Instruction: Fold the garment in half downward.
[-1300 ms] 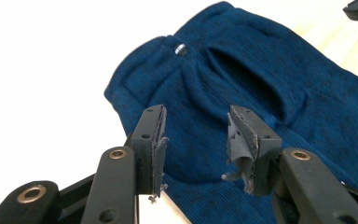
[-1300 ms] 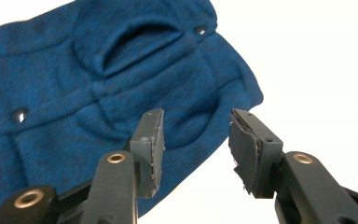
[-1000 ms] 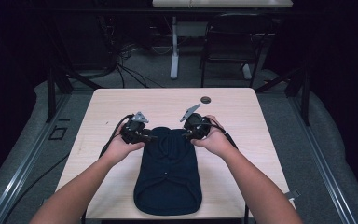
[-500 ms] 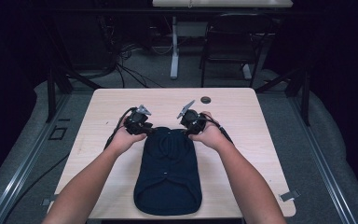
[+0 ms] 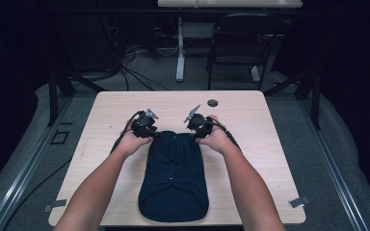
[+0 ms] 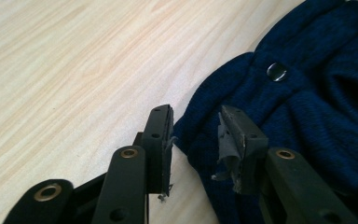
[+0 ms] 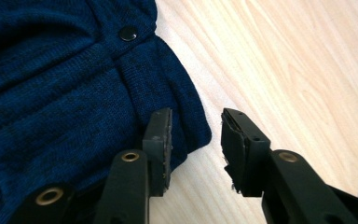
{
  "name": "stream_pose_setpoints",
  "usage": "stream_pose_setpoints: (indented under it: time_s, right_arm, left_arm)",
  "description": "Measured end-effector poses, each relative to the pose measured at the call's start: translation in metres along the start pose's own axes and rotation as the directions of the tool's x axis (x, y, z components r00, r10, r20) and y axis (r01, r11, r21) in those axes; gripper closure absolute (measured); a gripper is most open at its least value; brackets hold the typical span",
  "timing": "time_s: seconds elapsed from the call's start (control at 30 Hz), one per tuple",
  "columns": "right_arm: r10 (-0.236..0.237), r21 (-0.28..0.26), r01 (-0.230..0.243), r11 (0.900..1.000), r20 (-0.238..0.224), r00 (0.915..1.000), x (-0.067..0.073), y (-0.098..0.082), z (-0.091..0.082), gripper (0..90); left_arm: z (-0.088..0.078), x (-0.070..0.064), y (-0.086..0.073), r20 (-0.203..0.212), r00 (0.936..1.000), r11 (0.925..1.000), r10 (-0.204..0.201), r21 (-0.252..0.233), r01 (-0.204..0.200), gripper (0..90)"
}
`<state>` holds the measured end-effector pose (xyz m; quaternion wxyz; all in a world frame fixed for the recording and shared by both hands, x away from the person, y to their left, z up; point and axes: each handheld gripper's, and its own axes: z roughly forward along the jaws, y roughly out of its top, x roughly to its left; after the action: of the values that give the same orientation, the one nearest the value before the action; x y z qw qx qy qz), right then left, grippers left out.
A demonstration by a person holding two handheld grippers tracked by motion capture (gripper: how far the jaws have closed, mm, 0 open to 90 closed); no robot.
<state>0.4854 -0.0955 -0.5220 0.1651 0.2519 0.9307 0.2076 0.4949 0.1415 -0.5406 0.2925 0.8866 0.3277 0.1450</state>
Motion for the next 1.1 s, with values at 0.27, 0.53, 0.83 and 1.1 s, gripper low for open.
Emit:
stream_pose_setpoints:
  time_s: [0.27, 0.53, 0.83, 1.1]
  right_arm:
    - [0.023, 0.04, -0.023, 0.999, 0.0, 0.9997, -0.001, -0.002, 0.016, 55.3]
    - [0.018, 0.07, -0.017, 0.997, -0.008, 0.9998, 0.003, -0.005, 0.025, 61.0]
    - [-0.036, 0.065, 0.036, 0.997, 0.002, 0.9994, 0.009, -0.002, 0.018, 76.7]
    - [-0.031, 0.029, 0.031, 0.999, -0.006, 0.9995, 0.008, -0.004, 0.009, 77.9]
  left_arm:
    - [0.011, 0.0, -0.002, -0.016, 0.9999, 0.9998, 0.006, 0.019, -0.006, 55.9]
    - [0.018, -0.005, -0.002, -0.017, 0.9997, 0.9989, 0.02, 0.042, -0.019, 58.6]
    - [0.016, -0.011, 0.0, -0.027, 0.9986, 0.9972, 0.045, 0.061, -0.043, 77.0]
    - [0.01, -0.011, 0.001, -0.028, 0.9979, 0.9968, 0.059, 0.055, -0.058, 78.9]
